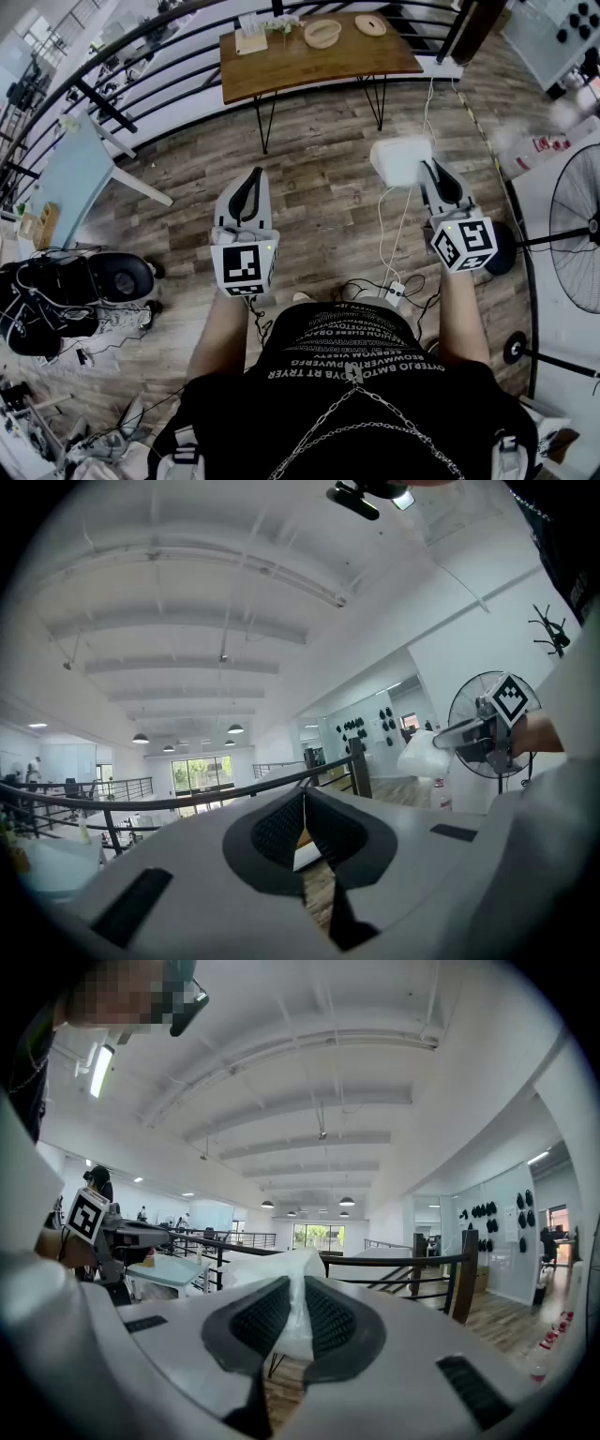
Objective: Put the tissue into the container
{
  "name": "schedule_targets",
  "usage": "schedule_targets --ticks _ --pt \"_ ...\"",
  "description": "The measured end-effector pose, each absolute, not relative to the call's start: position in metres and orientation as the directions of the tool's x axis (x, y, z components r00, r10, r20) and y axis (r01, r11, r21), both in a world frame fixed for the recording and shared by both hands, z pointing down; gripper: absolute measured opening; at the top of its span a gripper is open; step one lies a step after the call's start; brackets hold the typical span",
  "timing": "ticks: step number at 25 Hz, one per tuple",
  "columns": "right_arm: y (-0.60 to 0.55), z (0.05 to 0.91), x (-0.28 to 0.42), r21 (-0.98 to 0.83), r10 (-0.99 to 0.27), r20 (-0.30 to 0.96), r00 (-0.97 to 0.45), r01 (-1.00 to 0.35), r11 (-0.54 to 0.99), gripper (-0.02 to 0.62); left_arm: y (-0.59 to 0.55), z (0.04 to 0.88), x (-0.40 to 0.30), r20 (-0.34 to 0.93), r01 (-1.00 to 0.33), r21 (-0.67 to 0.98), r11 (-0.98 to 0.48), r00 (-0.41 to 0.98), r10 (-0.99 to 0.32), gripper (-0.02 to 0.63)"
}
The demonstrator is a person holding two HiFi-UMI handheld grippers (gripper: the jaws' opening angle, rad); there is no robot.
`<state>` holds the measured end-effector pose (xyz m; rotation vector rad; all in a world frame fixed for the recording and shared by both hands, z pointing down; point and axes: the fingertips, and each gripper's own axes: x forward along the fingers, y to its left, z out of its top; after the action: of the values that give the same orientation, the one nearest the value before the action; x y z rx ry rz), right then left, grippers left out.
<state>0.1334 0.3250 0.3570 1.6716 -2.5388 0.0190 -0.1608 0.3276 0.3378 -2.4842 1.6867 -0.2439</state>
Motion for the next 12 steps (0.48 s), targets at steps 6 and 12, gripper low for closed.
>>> schedule_targets --ticks 6,12 --pt "0.327 0.354 0.161 0.066 -0.896 0.097 -0.433 -0.896 0.44 0.053 0.329 0.339 -0.122 0.068 -0.916 -0.192 -0.351 0.345 -0.936 0.029" --pt "0.323 0.344 0.197 0.047 -0.87 0.048 -0.49 -0.869 0.492 0.054 0.336 0.339 -0.076 0.081 -0.922 -0.202 -0.331 0.321 -0.944 0.029"
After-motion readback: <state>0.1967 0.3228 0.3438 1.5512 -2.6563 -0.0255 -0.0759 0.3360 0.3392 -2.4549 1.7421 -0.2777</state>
